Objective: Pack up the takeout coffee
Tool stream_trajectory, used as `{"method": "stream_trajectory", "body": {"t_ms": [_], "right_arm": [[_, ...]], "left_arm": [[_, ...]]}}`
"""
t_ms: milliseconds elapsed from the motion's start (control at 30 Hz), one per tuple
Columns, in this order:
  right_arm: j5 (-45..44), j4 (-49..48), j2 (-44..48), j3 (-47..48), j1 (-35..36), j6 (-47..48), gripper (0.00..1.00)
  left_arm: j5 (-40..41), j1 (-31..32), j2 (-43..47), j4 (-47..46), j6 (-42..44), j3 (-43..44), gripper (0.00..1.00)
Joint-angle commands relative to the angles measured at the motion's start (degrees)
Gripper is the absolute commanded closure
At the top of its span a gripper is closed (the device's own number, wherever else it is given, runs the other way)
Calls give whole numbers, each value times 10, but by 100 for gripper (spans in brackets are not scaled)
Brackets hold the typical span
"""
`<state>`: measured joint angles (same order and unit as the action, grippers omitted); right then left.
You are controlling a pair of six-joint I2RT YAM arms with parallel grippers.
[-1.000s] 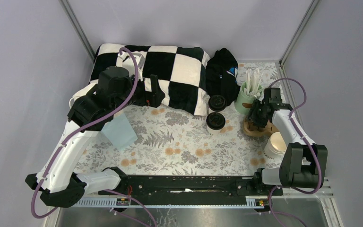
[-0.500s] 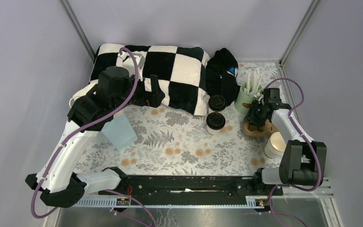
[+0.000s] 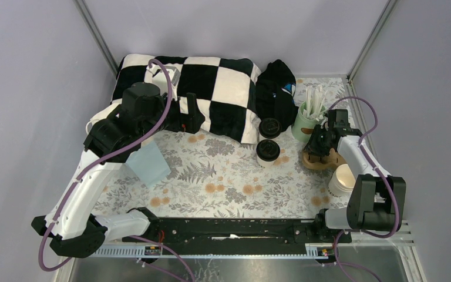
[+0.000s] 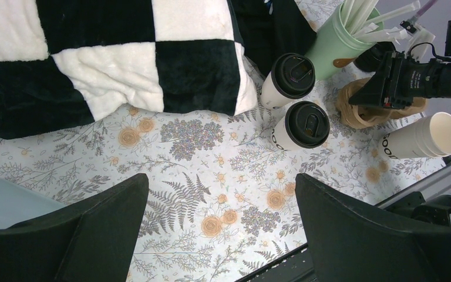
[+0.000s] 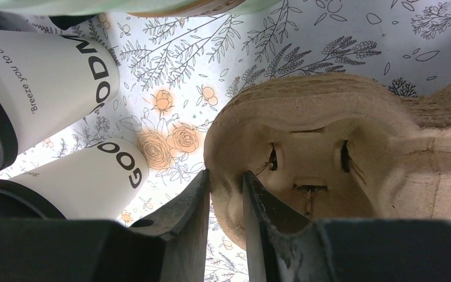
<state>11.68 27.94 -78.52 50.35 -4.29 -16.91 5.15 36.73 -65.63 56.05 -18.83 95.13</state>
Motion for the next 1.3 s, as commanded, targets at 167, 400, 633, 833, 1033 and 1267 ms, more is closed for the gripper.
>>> {"method": "stream_trajectory", "body": {"t_ms": [167,400,633,833,1033,1267], "right_arm": [[-3,84,60,44,-2,18,88],[-22,115,85,65,-2,22,100],[-96,173,113,128,-1,13,100],[-131,197,149,184,12,9,100],[-120,243,157,300,90,29,100],[-108,285,90,519,367,97,100]], "left_arm": [[4,-4,9,-18,4,18,1],[-7,-4,5,-23,-4,17,1],[-1,-6,9,-22,-24,17,1],[21,-5,2,-7,-48,39,1],[6,-7,-17,13,-93,79,1],[-38,-12,-30,16,-157,119,1]]}}
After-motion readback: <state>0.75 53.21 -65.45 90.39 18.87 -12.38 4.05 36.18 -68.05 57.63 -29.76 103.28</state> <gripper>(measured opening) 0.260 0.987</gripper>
